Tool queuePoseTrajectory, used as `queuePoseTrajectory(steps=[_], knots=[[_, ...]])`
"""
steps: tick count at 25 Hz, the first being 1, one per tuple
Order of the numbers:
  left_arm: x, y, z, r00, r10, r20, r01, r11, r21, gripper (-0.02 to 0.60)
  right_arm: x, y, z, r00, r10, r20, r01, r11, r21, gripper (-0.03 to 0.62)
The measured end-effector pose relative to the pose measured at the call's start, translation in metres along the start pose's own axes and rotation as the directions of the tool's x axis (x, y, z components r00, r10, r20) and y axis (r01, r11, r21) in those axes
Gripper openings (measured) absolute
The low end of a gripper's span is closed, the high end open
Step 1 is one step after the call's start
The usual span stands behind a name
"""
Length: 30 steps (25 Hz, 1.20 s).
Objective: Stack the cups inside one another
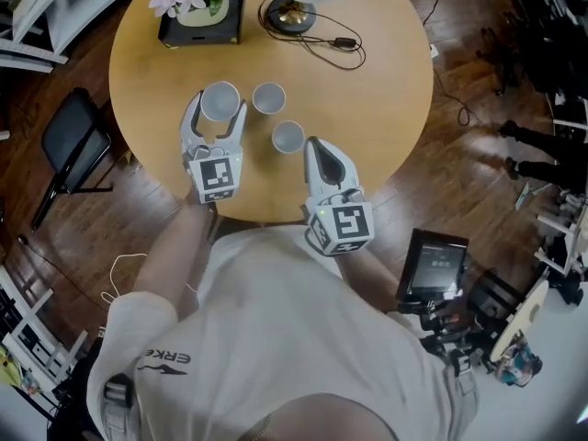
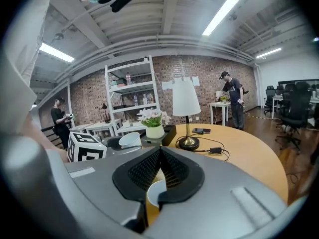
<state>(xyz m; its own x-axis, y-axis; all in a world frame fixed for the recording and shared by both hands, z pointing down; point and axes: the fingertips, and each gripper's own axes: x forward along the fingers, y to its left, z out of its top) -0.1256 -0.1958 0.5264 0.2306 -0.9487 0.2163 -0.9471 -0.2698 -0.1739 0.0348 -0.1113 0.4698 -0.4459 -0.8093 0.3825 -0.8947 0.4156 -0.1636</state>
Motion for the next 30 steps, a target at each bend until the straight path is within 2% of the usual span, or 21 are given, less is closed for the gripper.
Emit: queuePoseTrajectory(steps=[8, 15, 22, 30], knots=[[-0.008, -0.021, 0.056, 0.990, -0.093, 0.105, 0.088, 0.995, 0.048, 0.337, -0.039, 0.003, 0.022, 0.990, -0.073, 0.123, 0.072, 0.997, 0.008, 0.014], [-0.002, -0.043, 0.095, 0.968, -0.184, 0.168, 0.167, 0.979, 0.114, 0.337, -0.071, -0.009, 0.034, 0.962, -0.166, 0.215, 0.158, 0.986, 0.052, 0.014], [0.000, -0.060, 0.113, 0.959, -0.223, 0.174, 0.202, 0.970, 0.133, 0.337, -0.093, -0.022, 0.043, 0.941, -0.222, 0.257, 0.208, 0.975, 0.084, 0.014], [-0.001, -0.074, 0.103, 0.959, -0.246, 0.144, 0.227, 0.964, 0.136, 0.337, -0.098, -0.024, 0.041, 0.941, -0.224, 0.253, 0.208, 0.974, 0.086, 0.014]])
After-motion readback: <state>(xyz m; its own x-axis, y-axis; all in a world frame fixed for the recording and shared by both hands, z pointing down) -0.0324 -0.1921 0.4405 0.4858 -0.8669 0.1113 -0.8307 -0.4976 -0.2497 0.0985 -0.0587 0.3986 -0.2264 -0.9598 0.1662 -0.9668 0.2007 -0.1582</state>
